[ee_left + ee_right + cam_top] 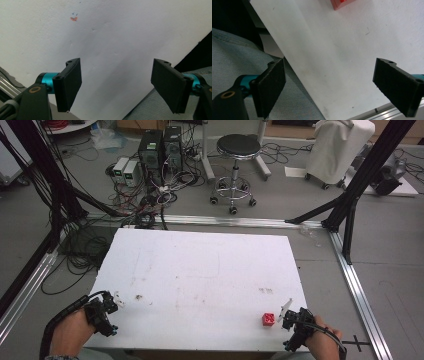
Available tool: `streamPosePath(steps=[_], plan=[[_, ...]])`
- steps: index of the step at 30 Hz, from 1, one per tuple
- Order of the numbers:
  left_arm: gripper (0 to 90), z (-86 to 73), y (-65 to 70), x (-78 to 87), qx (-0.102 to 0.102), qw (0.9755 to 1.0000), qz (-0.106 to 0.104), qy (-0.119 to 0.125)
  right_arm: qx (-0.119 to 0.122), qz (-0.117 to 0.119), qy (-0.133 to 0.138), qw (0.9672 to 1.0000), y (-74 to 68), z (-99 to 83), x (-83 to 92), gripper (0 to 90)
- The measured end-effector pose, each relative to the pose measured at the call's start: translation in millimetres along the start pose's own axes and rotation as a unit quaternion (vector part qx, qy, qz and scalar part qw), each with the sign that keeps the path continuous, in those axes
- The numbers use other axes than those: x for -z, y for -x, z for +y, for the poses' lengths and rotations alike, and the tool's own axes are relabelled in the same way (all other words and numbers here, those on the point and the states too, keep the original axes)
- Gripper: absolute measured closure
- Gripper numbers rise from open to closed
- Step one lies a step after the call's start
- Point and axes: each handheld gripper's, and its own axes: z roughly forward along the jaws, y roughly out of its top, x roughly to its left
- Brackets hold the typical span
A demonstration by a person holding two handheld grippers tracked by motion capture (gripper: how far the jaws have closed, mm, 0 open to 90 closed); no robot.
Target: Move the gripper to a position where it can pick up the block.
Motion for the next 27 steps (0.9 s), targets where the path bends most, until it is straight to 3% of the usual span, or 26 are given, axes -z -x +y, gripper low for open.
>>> streamPosePath(steps=[15, 27], plan=[[24.6, -0.7, -3.2, 0.5, 0.000, 1.0000, 0.004, -0.004, -0.001, 0.002, 0.006, 1.0000, -0.1, -0.5, 1.1, 10.7], [24.6, 9.8, -3.4, -3.2, -0.013, 0.9998, 0.004, -0.016, -0.010, -0.004, 0.008, 0.9999, -0.8, -7.6, 5.3, 10.7]])
